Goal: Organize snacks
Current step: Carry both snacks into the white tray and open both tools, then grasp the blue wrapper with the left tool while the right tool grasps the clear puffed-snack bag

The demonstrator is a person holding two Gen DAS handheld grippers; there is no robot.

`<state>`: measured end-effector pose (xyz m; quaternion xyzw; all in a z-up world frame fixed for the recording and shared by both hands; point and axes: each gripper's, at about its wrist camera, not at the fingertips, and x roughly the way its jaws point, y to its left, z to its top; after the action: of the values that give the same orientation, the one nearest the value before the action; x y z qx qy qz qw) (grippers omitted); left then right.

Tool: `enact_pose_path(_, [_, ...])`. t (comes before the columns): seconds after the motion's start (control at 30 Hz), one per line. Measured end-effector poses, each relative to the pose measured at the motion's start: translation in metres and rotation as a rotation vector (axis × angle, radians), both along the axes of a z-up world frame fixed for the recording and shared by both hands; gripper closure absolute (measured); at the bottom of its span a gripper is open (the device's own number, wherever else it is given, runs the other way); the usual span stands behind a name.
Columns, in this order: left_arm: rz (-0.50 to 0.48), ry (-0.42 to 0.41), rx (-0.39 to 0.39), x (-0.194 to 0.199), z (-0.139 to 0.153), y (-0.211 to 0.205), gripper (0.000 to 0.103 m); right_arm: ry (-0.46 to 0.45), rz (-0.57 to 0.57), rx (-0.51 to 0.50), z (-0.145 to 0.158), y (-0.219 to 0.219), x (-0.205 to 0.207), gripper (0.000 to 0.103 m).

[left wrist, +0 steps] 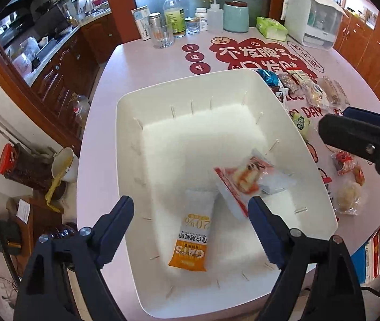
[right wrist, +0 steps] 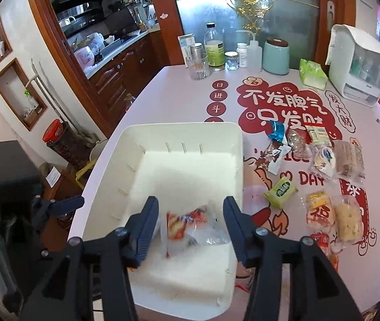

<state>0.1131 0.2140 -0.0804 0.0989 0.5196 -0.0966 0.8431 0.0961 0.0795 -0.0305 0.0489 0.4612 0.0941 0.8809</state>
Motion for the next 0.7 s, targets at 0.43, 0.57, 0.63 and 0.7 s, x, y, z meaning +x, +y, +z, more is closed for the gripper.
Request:
enact_pose_path(0.43, [-0.064,-0.028,0.023,-0.021,0.015,-0.025,0.017,-0.005,-0.074,0.021,0.005,-0.033,-0.036,0.051])
enact_pose_path(0.57, [-0.078,-0.022,0.016,-0.026,0.019,-0.036,0.017,-0.010,-0.100,0.015,0.005,-0.046,-0.049,0.051])
enact_pose_path(0.63, [-0.090,-0.019,0.012,-0.028,0.021,-0.045,0.017,-0.005,-0.113,0.012,0.004,-0.053,-0.054,0.051])
enact_pose_path(0.7, [-0.101,-0.016,0.010,-0.030,0.021,-0.054,0.017,0.002,-0.126,0.001,0.003,-0.061,-0.059,0.051])
